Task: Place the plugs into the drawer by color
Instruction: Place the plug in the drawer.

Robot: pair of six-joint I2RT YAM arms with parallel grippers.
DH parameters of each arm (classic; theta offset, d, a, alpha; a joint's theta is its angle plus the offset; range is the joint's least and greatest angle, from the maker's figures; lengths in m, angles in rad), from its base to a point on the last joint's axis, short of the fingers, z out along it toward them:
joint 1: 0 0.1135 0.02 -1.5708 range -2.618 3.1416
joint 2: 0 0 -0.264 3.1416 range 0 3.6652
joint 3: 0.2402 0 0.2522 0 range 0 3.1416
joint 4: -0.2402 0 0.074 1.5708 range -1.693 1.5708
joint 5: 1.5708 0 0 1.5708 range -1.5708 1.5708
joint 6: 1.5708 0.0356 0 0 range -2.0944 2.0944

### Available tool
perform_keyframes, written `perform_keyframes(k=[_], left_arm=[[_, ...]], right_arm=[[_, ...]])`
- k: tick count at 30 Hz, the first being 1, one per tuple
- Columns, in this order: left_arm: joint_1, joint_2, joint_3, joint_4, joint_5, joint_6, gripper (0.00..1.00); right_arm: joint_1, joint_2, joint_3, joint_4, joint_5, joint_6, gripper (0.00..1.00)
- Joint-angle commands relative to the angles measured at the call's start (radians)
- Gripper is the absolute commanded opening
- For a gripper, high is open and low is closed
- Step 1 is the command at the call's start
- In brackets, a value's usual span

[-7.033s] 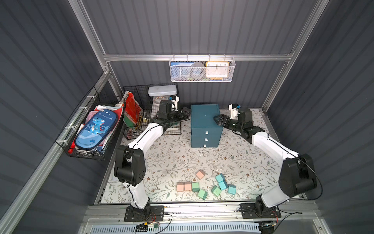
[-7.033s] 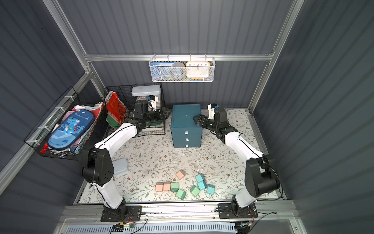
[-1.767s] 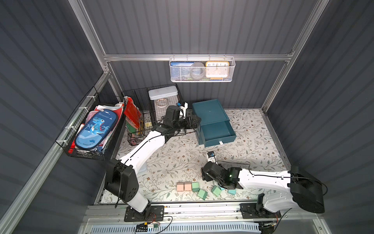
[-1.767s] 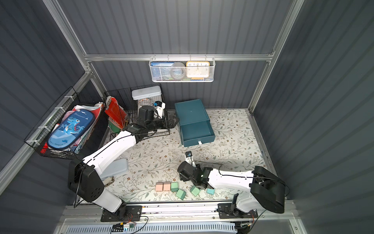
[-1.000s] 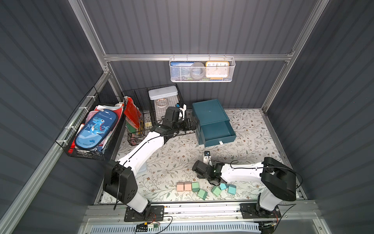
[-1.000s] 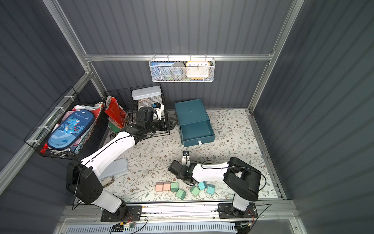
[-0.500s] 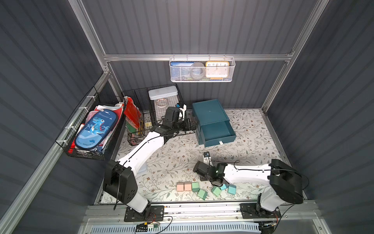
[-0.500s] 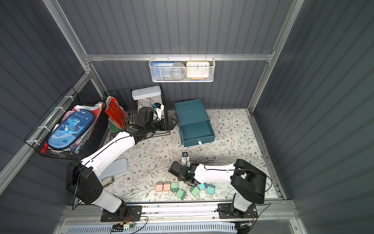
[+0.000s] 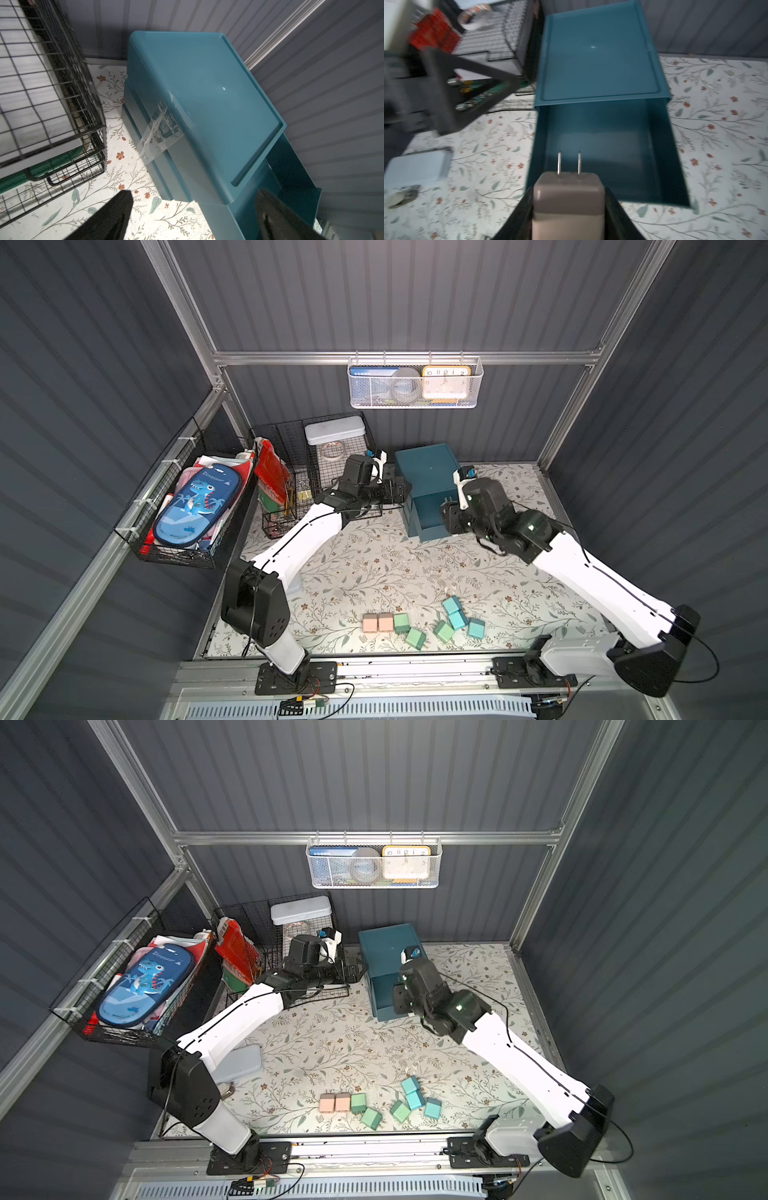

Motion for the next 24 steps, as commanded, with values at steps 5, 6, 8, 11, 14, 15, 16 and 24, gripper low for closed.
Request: perform_keyframes(k=[5, 6, 8, 11, 14, 15, 16, 24], left_arm=[[0.006, 0.046, 0.034, 0.037, 0.056, -0.004, 0.97], [0.006, 0.054, 0.041, 0.037, 0.065, -0.005, 0.97], [0.006, 0.069, 0.052, 0.037, 0.085, -0.003, 0.96], [0.006, 0.08, 0.061, 0.037, 0.096, 0.003, 0.96], [0.005, 0.084, 0.065, 0.038, 0.093, 0.008, 0.96], [0.006, 0.087, 0.066, 0.039, 0.094, 0.008, 0.96], [0.006, 0.092, 0.069, 0.037, 0.095, 0.008, 0.96], [0.006, 0.101, 0.085, 0.016, 0.097, 0.024, 0.97]], right_arm=[[-0.171, 0.219, 0.14, -0.07, -0.188, -0.246, 0.21], [-0.187, 0.232, 0.141, -0.069, -0.186, -0.255, 0.22], [-0.213, 0.254, 0.14, -0.063, -0.181, -0.281, 0.24], [-0.237, 0.268, 0.138, -0.072, -0.183, -0.303, 0.26], [-0.245, 0.262, 0.128, -0.08, -0.201, -0.31, 0.31], [-0.244, 0.259, 0.124, -0.083, -0.199, -0.31, 0.34], [-0.245, 0.254, 0.12, -0.084, -0.198, -0.312, 0.38], [-0.26, 0.264, 0.132, -0.098, -0.19, -0.31, 0.63]])
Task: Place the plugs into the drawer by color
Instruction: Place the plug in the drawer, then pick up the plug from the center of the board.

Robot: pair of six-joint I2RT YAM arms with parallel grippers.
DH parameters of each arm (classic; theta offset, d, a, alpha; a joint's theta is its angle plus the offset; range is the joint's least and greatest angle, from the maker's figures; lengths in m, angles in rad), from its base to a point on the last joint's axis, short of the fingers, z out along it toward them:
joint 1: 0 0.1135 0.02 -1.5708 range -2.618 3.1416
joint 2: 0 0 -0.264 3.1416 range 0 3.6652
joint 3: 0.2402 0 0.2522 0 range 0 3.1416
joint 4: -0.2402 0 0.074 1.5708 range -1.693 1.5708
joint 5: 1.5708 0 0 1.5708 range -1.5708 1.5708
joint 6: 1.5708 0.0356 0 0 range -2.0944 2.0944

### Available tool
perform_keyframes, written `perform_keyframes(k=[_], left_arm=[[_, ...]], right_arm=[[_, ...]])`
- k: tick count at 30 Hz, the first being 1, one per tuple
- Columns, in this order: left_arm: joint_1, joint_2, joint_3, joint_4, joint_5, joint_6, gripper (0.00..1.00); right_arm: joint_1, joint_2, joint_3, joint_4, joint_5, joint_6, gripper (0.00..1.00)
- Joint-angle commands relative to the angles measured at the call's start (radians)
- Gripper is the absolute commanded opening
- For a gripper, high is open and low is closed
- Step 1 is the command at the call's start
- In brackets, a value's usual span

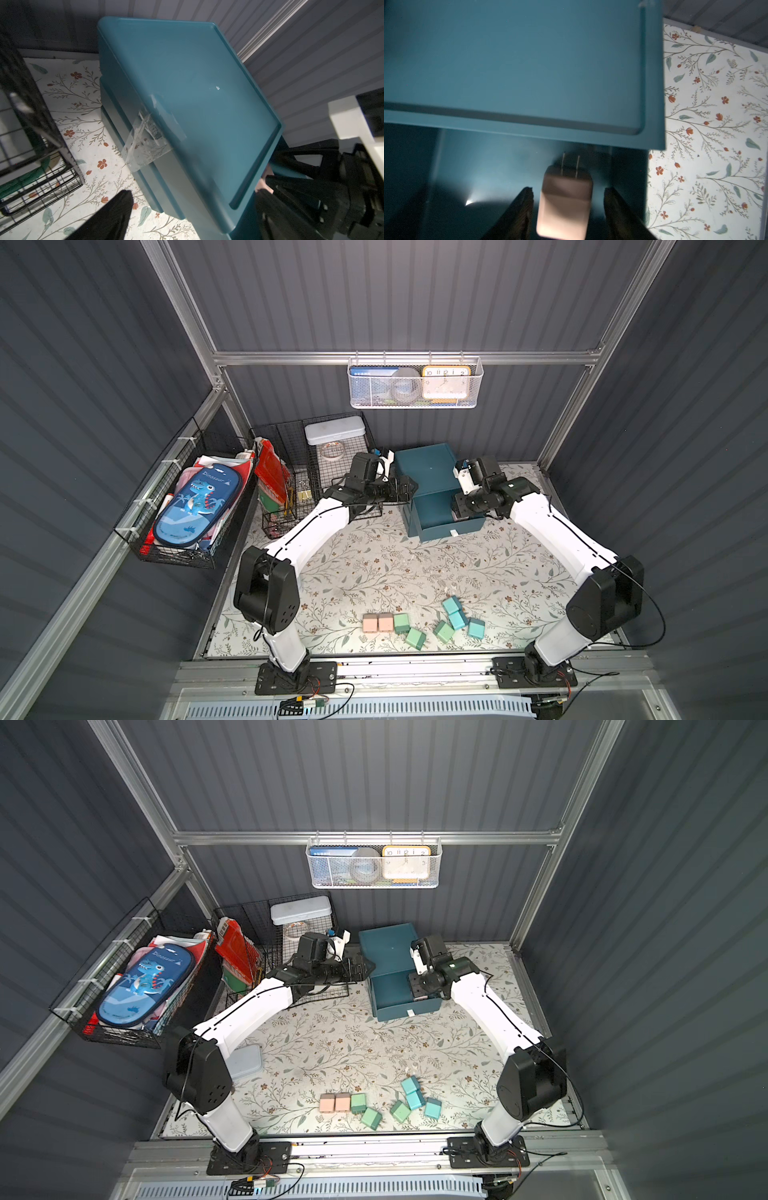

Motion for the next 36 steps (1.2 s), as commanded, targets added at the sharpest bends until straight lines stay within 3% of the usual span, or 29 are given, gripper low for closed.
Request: perform_keyframes(k=[1, 6, 9, 12, 15, 19, 21, 29, 33, 36], left_arm=[[0.006, 0.016, 0.026, -0.012, 0.023, 0.025, 0.97], [0.006, 0.01, 0.023, -0.023, 0.032, 0.031, 0.97], [0.006, 0.006, 0.025, -0.025, 0.031, 0.032, 0.97], [0.006, 0.003, 0.031, -0.037, 0.026, 0.038, 0.96], [0.006, 0.001, 0.035, -0.042, 0.019, 0.047, 0.95], [0.006, 0.0, 0.016, -0.037, 0.015, 0.048, 0.95], [0.006, 0.002, 0.012, -0.034, 0.019, 0.045, 0.95], [0.006, 0.006, 0.022, -0.032, 0.025, 0.033, 0.95], [0.006, -0.002, 0.02, -0.032, 0.029, 0.032, 0.96], [0.006, -0.01, 0.017, -0.036, 0.028, 0.033, 0.96]], right_arm=[[-0.009, -0.01, 0.024, -0.026, -0.011, 0.0, 0.64], [-0.006, -0.076, 0.072, -0.041, -0.102, 0.005, 0.64], [0.061, -0.194, 0.027, -0.011, -0.154, -0.001, 0.63], [0.248, -0.335, -0.151, 0.084, -0.107, -0.031, 0.63], [0.502, -0.449, -0.391, 0.253, -0.036, -0.024, 0.62], [0.794, -0.403, -0.537, 0.366, 0.077, 0.023, 0.63], [0.883, -0.328, -0.559, 0.389, 0.123, 0.036, 0.67], [0.966, -0.122, -0.624, 0.548, 0.101, 0.017, 0.92], [0.954, -0.02, -0.623, 0.596, 0.205, -0.013, 0.97], [0.911, 0.041, -0.62, 0.635, 0.201, -0.032, 0.97]])
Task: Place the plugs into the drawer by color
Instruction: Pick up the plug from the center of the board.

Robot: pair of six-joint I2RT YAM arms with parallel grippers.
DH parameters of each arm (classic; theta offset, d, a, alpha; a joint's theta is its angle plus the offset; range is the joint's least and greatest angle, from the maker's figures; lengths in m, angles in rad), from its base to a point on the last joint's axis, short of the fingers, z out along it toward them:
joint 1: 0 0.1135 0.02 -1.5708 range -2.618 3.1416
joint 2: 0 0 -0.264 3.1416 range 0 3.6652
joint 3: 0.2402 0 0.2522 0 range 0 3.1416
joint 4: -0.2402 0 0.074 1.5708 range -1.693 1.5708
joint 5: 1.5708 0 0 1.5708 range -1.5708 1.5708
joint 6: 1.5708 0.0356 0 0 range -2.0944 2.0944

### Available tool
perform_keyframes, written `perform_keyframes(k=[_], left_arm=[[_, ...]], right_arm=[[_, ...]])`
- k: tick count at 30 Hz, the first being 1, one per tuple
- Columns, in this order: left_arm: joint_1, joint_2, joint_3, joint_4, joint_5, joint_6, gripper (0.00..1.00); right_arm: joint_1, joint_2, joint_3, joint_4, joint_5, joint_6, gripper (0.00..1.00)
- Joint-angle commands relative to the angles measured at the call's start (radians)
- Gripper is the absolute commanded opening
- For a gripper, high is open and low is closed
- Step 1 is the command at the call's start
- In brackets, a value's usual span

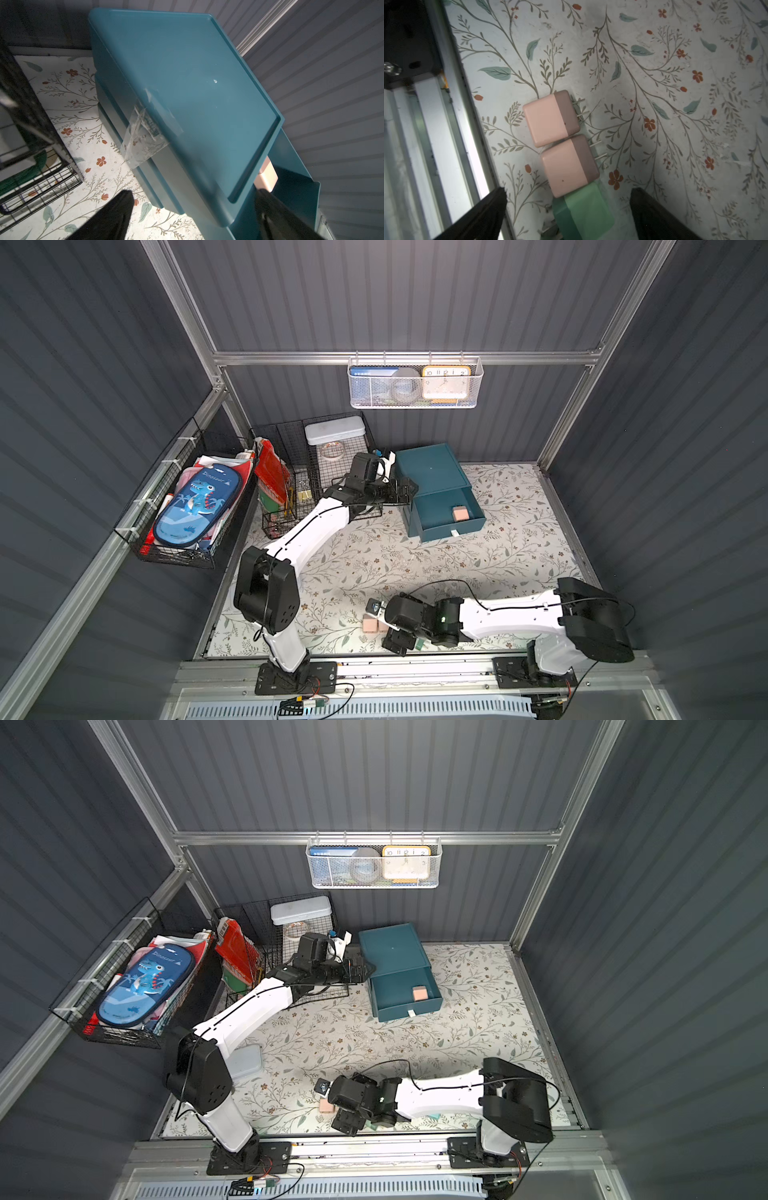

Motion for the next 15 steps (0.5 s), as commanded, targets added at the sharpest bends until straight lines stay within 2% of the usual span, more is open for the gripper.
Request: perform_keyframes(k=[1, 7, 15], left_arm=[[0.006, -0.013, 0.009, -0.012, 0.011, 0.009, 0.96], [0.006, -0.018, 0.008, -0.012, 0.011, 0.007, 0.96], [0.006, -0.017, 0.002, -0.005, 0.018, 0.007, 0.96]], right_arm=[[-0.051, 0.05, -0.005, 0.081, 0.036, -0.036, 0.97], [-0.123, 0.1, 0.017, 0.079, 0.026, -0.087, 0.97], [-0.229, 0.034, 0.0, 0.064, 0.061, -0.058, 0.95]])
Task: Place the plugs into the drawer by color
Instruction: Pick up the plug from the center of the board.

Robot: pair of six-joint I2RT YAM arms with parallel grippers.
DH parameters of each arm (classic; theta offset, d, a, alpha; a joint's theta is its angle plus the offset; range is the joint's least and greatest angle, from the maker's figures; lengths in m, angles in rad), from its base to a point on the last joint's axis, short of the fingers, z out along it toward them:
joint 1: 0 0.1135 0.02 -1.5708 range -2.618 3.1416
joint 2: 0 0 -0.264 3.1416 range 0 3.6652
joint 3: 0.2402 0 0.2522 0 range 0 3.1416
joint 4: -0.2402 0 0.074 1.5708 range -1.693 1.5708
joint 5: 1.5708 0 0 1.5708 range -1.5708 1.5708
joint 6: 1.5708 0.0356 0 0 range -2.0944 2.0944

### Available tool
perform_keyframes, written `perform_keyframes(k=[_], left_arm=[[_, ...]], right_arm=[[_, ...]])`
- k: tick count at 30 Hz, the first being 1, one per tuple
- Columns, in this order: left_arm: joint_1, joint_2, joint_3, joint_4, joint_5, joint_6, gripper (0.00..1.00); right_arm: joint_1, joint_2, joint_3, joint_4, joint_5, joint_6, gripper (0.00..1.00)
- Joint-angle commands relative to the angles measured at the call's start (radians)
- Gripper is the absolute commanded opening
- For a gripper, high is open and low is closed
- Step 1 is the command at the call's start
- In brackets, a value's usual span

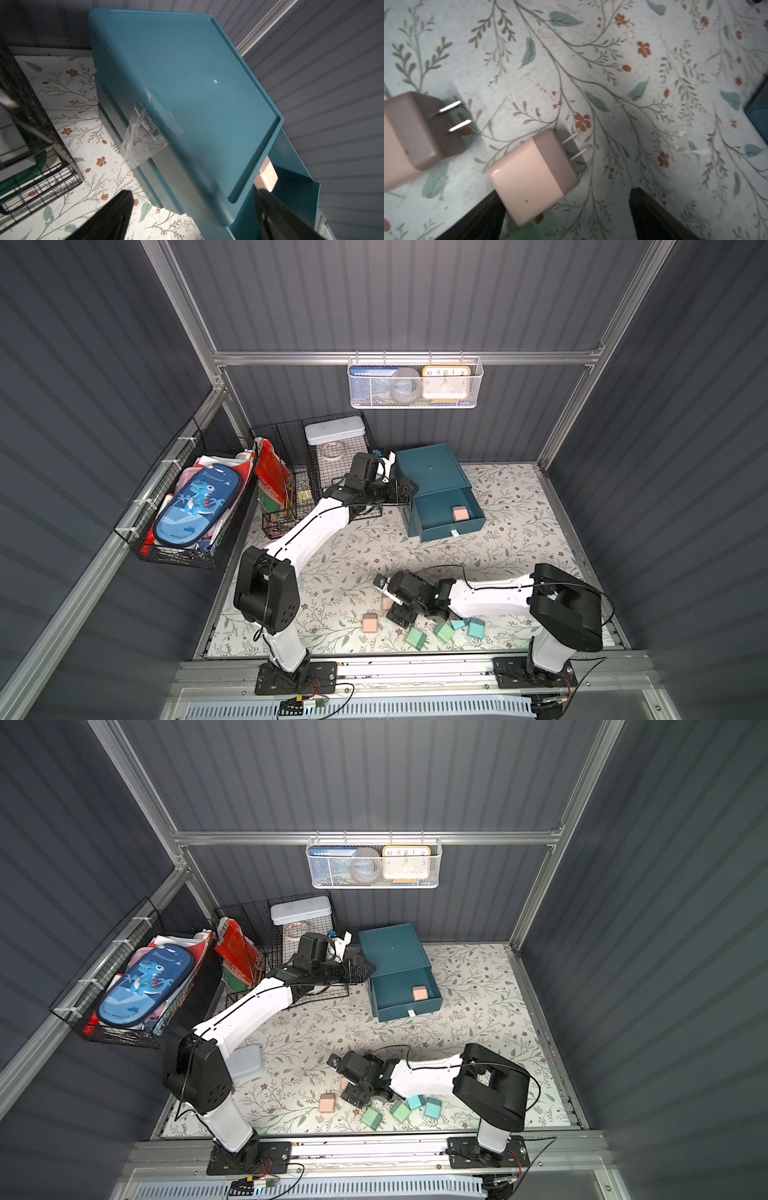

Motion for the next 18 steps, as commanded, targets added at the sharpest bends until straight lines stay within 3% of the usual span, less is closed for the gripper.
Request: perform_keyframes(k=[1, 5, 10, 18], left_arm=[[0.006, -0.016, 0.004, -0.006, 0.018, 0.007, 0.96], [0.006, -0.024, 0.006, -0.013, 0.011, 0.003, 0.96], [0.007, -0.043, -0.018, -0.016, -0.023, -0.007, 0.96], [0.009, -0.048, -0.017, -0.029, -0.03, -0.011, 0.96]], right_arm=[[-0.026, -0.047, 0.008, -0.005, 0.031, 0.042, 0.95], [-0.008, -0.065, 0.075, -0.056, -0.038, 0.3, 0.89], [0.046, 0.001, 0.182, -0.204, 0.072, 0.736, 0.89], [0.025, 0.13, 0.26, -0.286, 0.068, 0.868, 0.87]])
